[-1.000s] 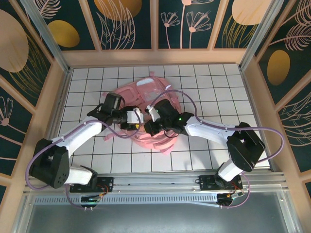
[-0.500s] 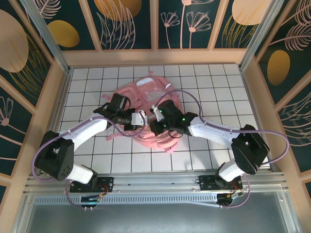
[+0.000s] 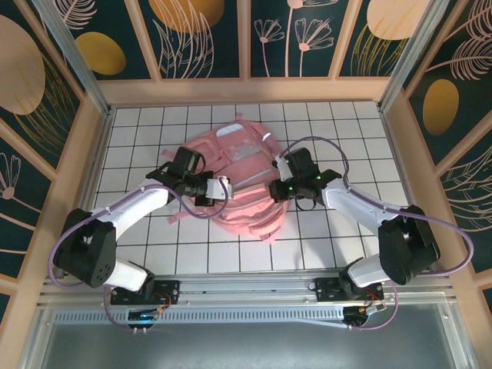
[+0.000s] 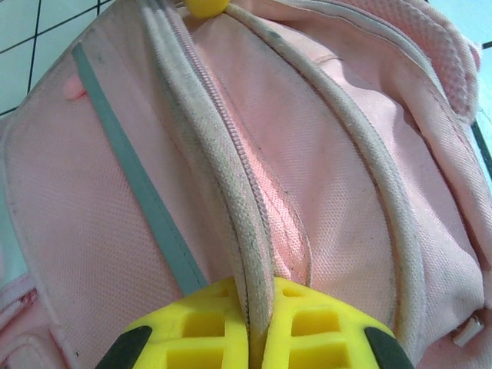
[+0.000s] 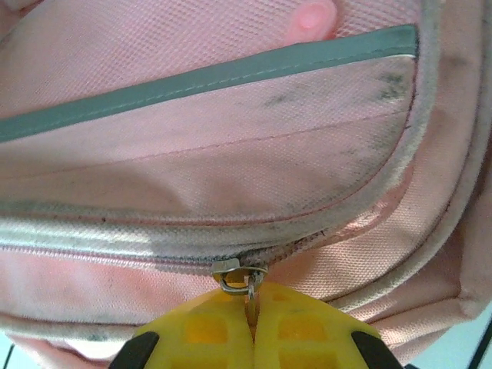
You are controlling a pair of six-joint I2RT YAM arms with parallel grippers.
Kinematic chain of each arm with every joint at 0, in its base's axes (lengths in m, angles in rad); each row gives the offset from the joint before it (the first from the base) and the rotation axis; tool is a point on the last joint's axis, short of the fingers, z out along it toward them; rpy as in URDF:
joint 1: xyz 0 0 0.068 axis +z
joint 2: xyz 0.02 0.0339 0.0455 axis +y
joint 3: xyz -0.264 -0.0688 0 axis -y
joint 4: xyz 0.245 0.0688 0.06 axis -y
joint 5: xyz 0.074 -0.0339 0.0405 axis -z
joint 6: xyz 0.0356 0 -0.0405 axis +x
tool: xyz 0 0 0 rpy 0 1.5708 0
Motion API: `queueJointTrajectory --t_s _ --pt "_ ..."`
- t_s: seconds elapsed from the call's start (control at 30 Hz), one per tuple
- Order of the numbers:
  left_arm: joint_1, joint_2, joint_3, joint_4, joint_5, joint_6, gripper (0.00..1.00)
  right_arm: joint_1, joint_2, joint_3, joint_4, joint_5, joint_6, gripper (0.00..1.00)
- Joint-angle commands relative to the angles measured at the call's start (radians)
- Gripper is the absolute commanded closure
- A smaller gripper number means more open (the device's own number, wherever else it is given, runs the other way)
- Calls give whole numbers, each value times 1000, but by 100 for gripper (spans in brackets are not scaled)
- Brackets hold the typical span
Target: Pack the student bag
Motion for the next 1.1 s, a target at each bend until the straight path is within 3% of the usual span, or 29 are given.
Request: queueJointTrajectory --t_s 0.0,0.1,0.13,0.2,0.27,0.33,0.43,0.5,0.63,0.73,0.87,1.0,1.07 --pt "72 8 43 -69 -29 42 100 11 -62 -32 -78 -31 -76 100" --pt "92 15 -1 77 -186 27 95 105 -80 -42 -84 -36 -81 100" --pt "104 19 -12 123 -209 14 84 132 -79 -45 -69 -46 -73 100" --pt "124 36 -7 166 -194 -31 44 180 -67 -56 -15 -67 -52 100" --pt "124 51 48 82 -57 -50 20 188 -44 -53 21 -85 -12 100" --pt "106 60 96 23 78 -108 11 188 -28 -44 55 -94 14 100" --pt "-19 34 36 7 -14 -86 7 182 -25 -43 99 -97 20 100" --pt "-90 25 6 19 -53 -77 8 175 -13 -28 91 -103 18 100" --pt "-134 24 20 78 33 -146 18 173 -7 -26 88 -121 -4 100" --pt "-161 41 36 139 7 -183 31 167 0 -19 80 -128 -6 100" --pt "-163 114 75 151 -60 -196 56 160 -20 -33 119 -143 23 100" --pt "-163 160 87 145 -148 -183 67 148 -37 -31 96 -121 49 100" --pt "-163 157 85 144 -175 -172 81 142 -49 -35 81 -96 58 100"
